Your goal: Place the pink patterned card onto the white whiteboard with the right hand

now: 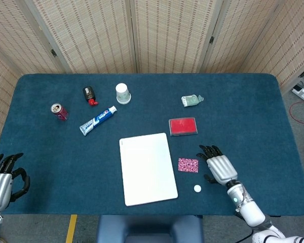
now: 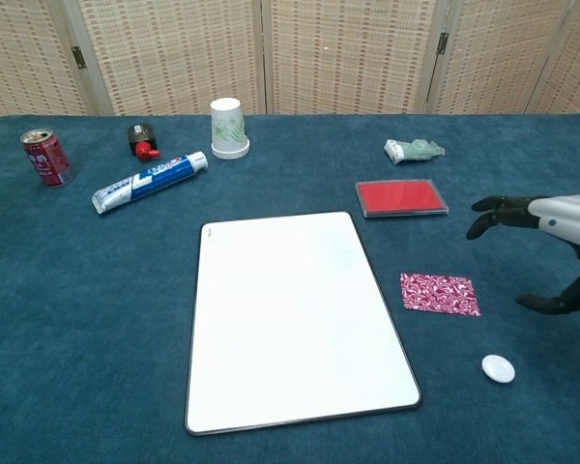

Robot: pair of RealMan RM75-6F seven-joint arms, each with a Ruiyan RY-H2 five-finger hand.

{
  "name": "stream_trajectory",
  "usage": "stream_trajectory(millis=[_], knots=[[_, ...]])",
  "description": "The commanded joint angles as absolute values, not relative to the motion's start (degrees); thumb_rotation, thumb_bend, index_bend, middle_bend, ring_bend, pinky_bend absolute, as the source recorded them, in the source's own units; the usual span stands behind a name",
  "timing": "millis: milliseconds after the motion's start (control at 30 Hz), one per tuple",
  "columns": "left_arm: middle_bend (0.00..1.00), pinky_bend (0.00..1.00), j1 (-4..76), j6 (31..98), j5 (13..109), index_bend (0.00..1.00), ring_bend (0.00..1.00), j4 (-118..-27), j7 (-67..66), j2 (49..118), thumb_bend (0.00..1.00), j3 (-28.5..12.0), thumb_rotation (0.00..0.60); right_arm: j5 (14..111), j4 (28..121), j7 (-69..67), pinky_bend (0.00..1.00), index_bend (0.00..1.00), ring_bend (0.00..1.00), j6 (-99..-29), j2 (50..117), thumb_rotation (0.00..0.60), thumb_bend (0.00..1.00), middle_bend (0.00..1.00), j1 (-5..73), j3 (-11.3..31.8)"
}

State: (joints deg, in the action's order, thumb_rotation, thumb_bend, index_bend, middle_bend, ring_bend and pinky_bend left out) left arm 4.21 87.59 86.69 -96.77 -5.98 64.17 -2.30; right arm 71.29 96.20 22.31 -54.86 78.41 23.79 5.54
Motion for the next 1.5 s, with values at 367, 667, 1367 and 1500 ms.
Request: stream_trajectory(millis=[367, 667, 1367, 1500], knots=[[0.18, 0.00, 4.2, 87.5, 86.8, 0.22, 0.16, -96.2, -5.3, 64.4, 0.18, -2.4, 0.600, 62.5, 91.9, 29.0, 0.00, 0.19, 0.01, -52.4, 85.4, 0.600, 0.35, 0.04, 29.2, 6.0], [0.18, 0.00, 4.0, 87.7, 86.7, 0.22, 0.16, -95.6, -4.7, 64.4, 0.18, -2.3, 0.600, 59.3, 89.7, 30.3, 0.00, 0.20, 0.01, -52.1, 87.6, 0.600, 0.35, 0.04, 31.1, 5.4], [0.18, 0.00, 3.8, 87.4, 86.6, 0.22, 0.16, -95.2, -4.3, 64.5, 0.18, -2.2, 0.600, 57.2, 87.8, 29.7, 0.00, 0.23, 0.00, -52.5, 88.6, 0.600, 0.35, 0.04, 32.9, 3.6], [0.18, 0.00, 3.8, 87.3, 86.5, 0.22, 0.16, -95.2, -4.2, 64.5, 0.18, -2.2, 0.600, 56.8, 87.6, 29.5, 0.00, 0.24, 0.01, -52.6, 88.7, 0.600, 0.35, 0.04, 33.0, 3.4]])
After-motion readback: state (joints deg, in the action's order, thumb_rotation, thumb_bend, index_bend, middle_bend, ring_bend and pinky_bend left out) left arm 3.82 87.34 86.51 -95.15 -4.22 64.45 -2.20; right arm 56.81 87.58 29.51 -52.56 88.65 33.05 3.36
